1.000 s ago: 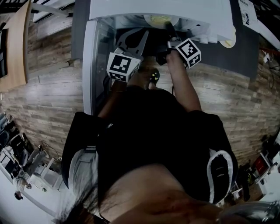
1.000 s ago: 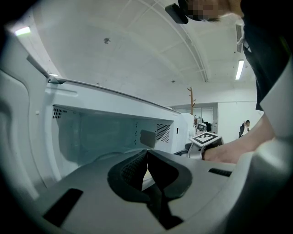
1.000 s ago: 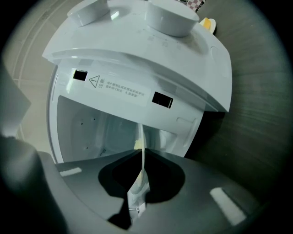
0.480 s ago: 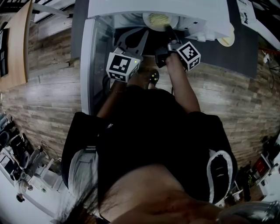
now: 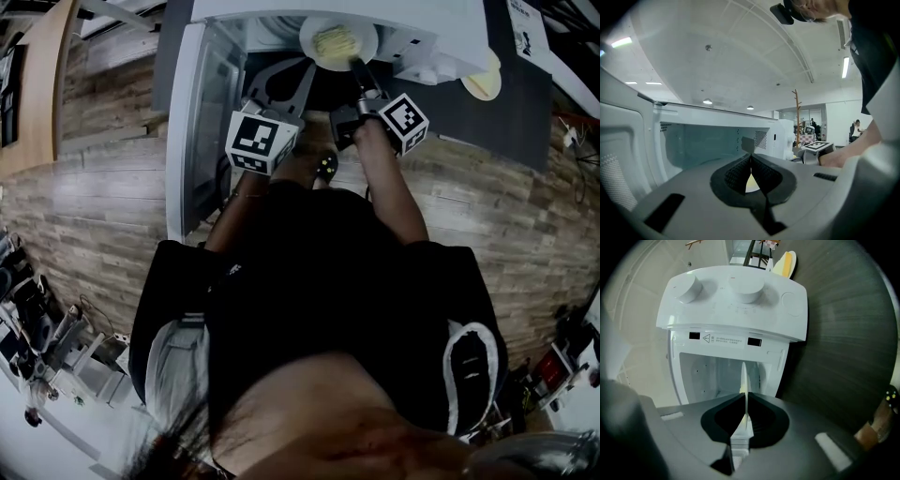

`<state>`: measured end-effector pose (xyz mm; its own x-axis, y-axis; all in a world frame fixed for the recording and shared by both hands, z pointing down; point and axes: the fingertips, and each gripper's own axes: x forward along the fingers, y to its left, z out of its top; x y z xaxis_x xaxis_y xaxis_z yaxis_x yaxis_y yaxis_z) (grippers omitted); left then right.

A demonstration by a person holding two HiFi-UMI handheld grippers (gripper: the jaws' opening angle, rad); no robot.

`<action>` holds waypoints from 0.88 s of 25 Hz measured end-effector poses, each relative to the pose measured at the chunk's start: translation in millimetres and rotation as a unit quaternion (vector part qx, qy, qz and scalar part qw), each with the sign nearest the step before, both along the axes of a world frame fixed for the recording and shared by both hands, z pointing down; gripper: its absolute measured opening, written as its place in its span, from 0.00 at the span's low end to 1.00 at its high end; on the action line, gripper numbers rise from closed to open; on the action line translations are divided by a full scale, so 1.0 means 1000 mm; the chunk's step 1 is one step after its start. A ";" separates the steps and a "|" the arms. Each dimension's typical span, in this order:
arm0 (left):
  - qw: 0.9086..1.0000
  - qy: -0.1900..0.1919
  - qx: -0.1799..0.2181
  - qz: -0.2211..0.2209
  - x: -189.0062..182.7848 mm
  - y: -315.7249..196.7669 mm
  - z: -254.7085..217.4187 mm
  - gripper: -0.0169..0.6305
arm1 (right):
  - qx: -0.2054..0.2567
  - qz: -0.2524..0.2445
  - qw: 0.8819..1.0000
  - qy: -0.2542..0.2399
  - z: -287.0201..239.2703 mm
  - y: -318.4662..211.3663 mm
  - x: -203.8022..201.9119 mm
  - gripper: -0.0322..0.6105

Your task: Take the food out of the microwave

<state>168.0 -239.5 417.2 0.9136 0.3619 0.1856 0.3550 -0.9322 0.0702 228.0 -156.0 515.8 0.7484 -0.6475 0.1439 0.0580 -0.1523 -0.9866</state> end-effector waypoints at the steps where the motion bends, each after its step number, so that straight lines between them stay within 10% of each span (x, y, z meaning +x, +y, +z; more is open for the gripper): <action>1: 1.000 0.002 -0.001 -0.001 -0.002 0.001 -0.001 0.04 | 0.003 -0.004 1.000 0.001 -0.001 0.000 -0.003 0.07; 22: 1.000 0.011 -0.012 0.022 -0.035 0.015 -0.016 0.04 | 0.050 -0.020 0.998 0.014 -0.035 0.000 -0.050 0.07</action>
<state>133.0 -224.2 401.4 0.9006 0.4053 0.1572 0.3966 -0.9141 0.0845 178.1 -156.3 480.7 0.7238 -0.6877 0.0570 0.0266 -0.0547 -0.9982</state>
